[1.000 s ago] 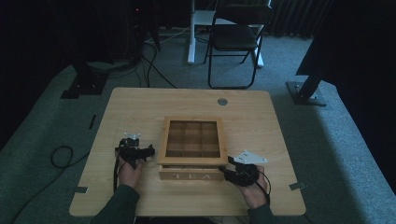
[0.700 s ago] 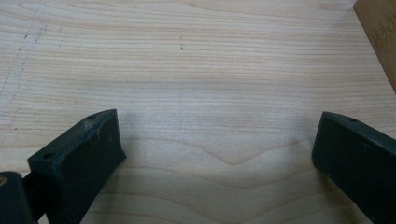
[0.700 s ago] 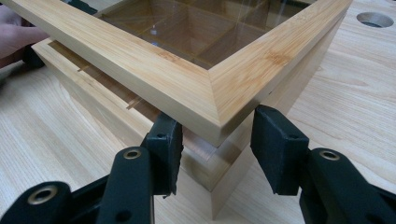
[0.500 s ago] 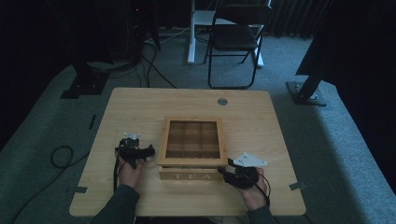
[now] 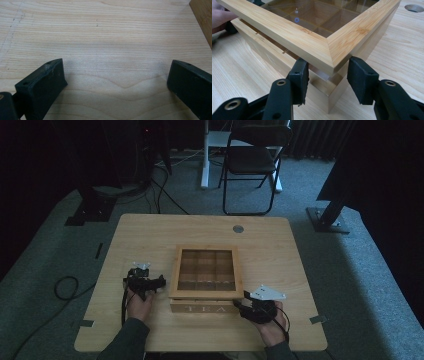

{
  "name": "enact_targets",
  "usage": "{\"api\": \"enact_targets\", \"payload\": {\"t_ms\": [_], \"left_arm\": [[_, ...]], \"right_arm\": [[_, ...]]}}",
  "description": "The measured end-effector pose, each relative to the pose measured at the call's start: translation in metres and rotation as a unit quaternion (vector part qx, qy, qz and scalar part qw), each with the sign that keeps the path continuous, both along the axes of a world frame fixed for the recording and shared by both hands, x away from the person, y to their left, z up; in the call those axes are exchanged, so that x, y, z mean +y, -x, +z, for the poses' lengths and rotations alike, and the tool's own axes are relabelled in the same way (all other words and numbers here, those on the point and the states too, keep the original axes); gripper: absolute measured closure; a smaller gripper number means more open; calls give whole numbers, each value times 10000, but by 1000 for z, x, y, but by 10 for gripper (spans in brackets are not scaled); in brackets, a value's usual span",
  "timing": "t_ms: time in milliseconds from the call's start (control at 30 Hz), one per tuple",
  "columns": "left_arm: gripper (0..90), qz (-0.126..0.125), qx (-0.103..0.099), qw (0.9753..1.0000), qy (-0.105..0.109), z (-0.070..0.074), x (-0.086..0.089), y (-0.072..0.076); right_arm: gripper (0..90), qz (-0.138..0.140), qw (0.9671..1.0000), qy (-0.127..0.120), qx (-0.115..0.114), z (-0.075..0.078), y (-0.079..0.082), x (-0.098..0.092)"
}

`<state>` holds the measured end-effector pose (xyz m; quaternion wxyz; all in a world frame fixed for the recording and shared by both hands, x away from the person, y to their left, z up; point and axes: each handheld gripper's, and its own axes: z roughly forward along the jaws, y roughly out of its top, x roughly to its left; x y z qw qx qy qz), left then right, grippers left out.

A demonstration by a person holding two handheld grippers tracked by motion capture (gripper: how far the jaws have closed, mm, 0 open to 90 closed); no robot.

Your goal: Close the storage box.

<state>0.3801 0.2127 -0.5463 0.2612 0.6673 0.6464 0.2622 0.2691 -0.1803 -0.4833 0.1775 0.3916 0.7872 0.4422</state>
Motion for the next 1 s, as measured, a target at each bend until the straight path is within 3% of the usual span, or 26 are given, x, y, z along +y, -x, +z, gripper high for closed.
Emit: {"api": "enact_targets", "payload": {"t_ms": [333, 433, 633, 833, 1000], "left_arm": [[16, -1, 1, 10000, -1, 0, 0, 0], [16, 0, 2, 10000, -1, 0, 0, 0], [16, -1, 2, 10000, -1, 0, 0, 0], [16, -1, 2, 10000, -1, 0, 0, 0], [16, -1, 2, 10000, -1, 0, 0, 0]], "right_arm": [[464, 9, 9997, 210, 111, -5, 2, 0], [443, 61, 9990, 329, 283, -11, 2, 1], [387, 85, 9992, 35, 385, -13, 2, -5], [350, -29, 9996, -179, 226, -7, 3, -15], [350, -296, 9989, -349, -73, -1, 1, -26]]}}
